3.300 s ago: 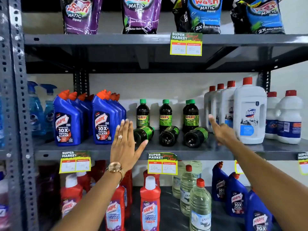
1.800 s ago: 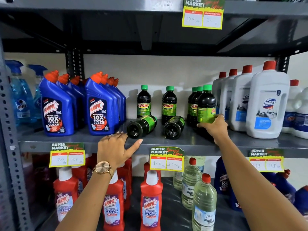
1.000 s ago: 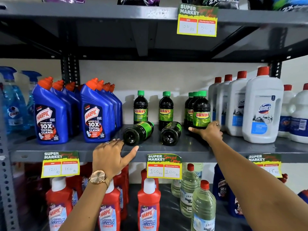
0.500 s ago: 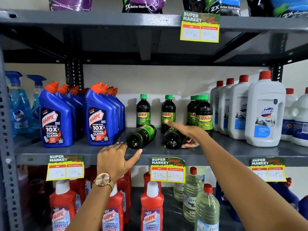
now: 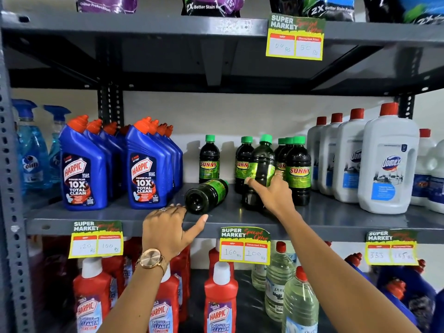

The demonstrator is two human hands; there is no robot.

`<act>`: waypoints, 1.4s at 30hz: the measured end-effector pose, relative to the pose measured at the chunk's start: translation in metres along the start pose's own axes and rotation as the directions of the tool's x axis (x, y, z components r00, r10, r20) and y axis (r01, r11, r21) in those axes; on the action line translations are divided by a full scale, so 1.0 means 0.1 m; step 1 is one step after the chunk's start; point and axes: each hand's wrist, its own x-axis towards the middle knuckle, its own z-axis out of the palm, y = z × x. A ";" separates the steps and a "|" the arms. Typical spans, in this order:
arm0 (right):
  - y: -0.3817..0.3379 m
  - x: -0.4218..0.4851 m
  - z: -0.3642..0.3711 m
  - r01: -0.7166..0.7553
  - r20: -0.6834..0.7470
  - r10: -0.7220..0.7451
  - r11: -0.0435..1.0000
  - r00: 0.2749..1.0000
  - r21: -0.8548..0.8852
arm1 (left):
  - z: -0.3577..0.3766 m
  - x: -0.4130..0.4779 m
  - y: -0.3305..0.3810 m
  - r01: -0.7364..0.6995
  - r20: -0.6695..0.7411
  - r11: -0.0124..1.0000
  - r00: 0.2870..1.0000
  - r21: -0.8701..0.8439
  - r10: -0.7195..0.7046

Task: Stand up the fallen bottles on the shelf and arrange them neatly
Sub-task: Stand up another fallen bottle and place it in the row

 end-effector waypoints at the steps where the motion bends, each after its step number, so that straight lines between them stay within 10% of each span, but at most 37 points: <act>1: 0.00 0.00 0.02 0.026 0.002 -0.026 0.999 1.000 -0.044 | 0.00 0.00 0.00 -0.001 0.001 1.000 1.000 -0.005 0.001; 13: 0.14 0.25 0.16 -0.178 0.167 0.148 0.968 0.975 0.179 | -0.01 0.00 0.02 -0.009 -0.013 1.000 1.000 -0.010 0.009; 42: 0.17 0.28 0.25 -0.062 0.119 0.071 0.995 0.990 -0.083 | -0.06 0.00 0.02 0.003 0.024 1.000 1.000 -0.024 -0.002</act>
